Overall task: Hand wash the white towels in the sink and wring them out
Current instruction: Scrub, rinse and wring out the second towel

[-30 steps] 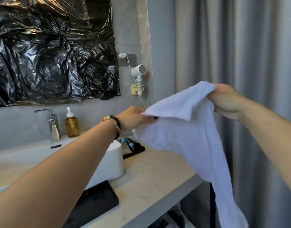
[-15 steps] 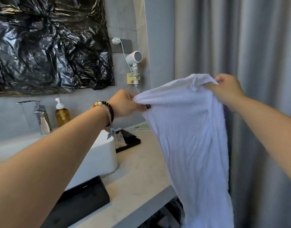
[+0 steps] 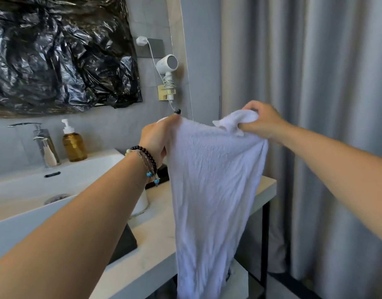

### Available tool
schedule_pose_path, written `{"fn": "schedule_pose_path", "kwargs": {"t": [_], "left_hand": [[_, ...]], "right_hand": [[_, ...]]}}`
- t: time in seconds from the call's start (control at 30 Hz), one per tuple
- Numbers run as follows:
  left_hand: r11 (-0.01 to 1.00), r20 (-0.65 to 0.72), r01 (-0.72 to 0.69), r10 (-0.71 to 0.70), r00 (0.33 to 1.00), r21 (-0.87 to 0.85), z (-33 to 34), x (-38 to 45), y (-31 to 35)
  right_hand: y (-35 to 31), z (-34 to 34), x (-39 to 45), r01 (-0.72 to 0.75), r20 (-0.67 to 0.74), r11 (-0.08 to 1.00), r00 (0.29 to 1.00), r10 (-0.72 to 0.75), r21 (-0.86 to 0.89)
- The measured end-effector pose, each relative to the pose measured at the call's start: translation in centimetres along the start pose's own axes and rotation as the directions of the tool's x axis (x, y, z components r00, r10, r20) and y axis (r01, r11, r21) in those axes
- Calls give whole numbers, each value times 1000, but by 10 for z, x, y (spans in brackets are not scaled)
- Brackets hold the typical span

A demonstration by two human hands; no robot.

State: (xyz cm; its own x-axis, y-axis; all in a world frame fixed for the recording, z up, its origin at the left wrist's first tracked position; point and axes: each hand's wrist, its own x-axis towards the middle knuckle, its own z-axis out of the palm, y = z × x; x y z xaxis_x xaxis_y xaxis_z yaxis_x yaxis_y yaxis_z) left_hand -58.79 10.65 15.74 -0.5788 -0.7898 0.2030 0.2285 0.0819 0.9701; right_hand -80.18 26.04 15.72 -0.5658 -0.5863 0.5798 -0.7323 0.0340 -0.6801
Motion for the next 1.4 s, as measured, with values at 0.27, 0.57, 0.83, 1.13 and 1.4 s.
{"fn": "schedule_pose_path", "kwargs": {"t": [0.27,0.57,0.83,1.13,1.4], "left_hand": [[838,82,-217,204,976,500,-16,10,-19],[555,-11,-57,118,993,830,-36,68,-40],[727,-335,195,51,941,659,-61,172,-42],[-26,-252,251,-141,957,968,-81,229,-95],[-341,-53,44,-18,998,939,-59,225,-110]], "right_hand": [[29,-25,14,-319,-240,897,938,251,-307],[47,44,71,-550,84,705,811,579,449],[67,131,166,-471,57,559,796,602,682],[163,254,160,-688,183,628,714,676,364],[200,297,172,-503,-29,794,839,544,343]]}}
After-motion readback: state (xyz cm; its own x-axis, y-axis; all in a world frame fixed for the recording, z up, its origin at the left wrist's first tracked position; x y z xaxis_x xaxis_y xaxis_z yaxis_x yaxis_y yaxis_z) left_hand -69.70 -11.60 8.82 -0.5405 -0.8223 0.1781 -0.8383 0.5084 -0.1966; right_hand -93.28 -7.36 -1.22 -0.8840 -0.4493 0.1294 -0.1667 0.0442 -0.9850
